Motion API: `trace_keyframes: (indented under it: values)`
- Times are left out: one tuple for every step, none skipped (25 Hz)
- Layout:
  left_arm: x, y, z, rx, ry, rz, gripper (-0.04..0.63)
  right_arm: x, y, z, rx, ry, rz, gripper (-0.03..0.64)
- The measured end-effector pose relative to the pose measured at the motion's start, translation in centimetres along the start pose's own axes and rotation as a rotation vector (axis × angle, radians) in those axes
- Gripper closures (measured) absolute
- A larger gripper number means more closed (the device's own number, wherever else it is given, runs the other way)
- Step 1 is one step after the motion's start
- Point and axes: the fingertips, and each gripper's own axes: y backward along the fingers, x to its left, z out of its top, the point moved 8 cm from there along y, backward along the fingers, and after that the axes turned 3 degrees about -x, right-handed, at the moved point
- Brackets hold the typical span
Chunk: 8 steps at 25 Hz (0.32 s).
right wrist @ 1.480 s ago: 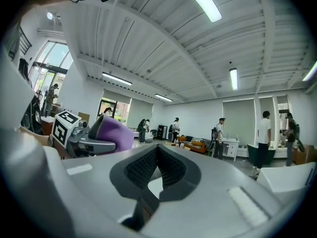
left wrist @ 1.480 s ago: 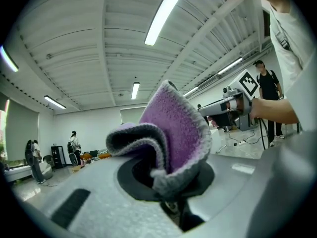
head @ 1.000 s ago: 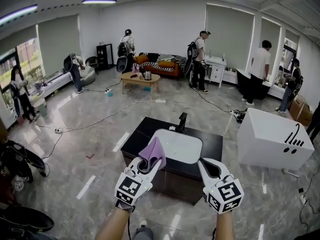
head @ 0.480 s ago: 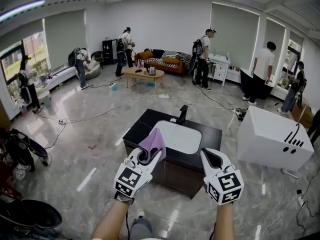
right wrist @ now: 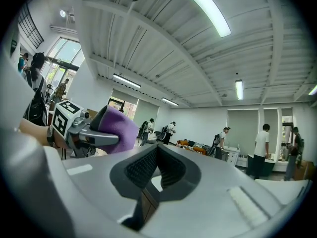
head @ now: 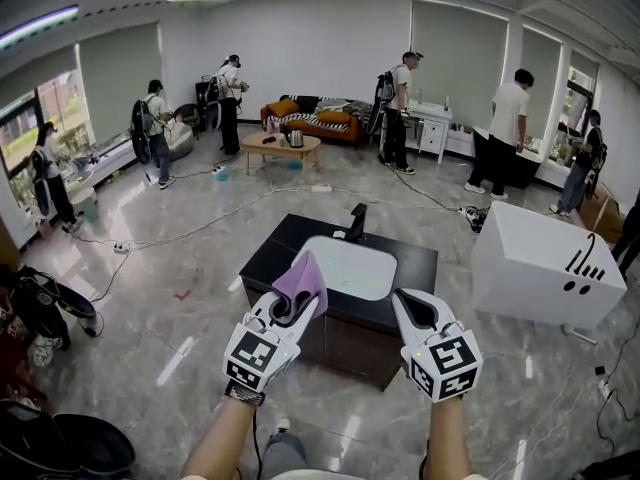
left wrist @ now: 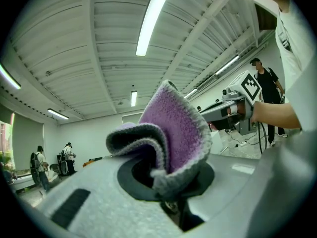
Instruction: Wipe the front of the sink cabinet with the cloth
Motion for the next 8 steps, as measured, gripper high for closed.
trace_keyframes:
  values:
    - [-0.05, -0.08, -0.04, 0.002, 0.001, -0.002, 0.546, -0.02, 0.0, 0.01, 0.0, -0.002, 0.005, 0.611]
    - [-0.1, -0.14, 0.0, 0.003, 0.001, -0.004, 0.546, -0.04, 0.03, 0.07, 0.0, -0.003, 0.008, 0.611]
    - [-0.16, -0.2, 0.06, 0.005, 0.002, -0.005, 0.546, -0.07, 0.08, 0.12, 0.0, -0.003, 0.01, 0.611]
    - [-0.22, -0.26, 0.14, 0.006, 0.003, -0.007, 0.546, -0.1, 0.13, 0.17, 0.001, -0.003, 0.011, 0.611]
    - [-0.25, -0.31, 0.2, 0.007, 0.004, -0.008, 0.546, -0.15, 0.18, 0.21, 0.001, -0.003, 0.012, 0.611]
    - [-0.27, -0.35, 0.26, 0.007, 0.005, -0.008, 0.546, -0.2, 0.21, 0.26, 0.002, -0.003, 0.012, 0.611]
    - [-0.27, -0.4, 0.31, 0.007, 0.007, -0.009, 0.546, -0.25, 0.23, 0.31, 0.002, -0.002, 0.013, 0.611]
    - [-0.26, -0.44, 0.37, 0.007, 0.009, -0.009, 0.546, -0.29, 0.25, 0.36, 0.003, -0.002, 0.014, 0.611]
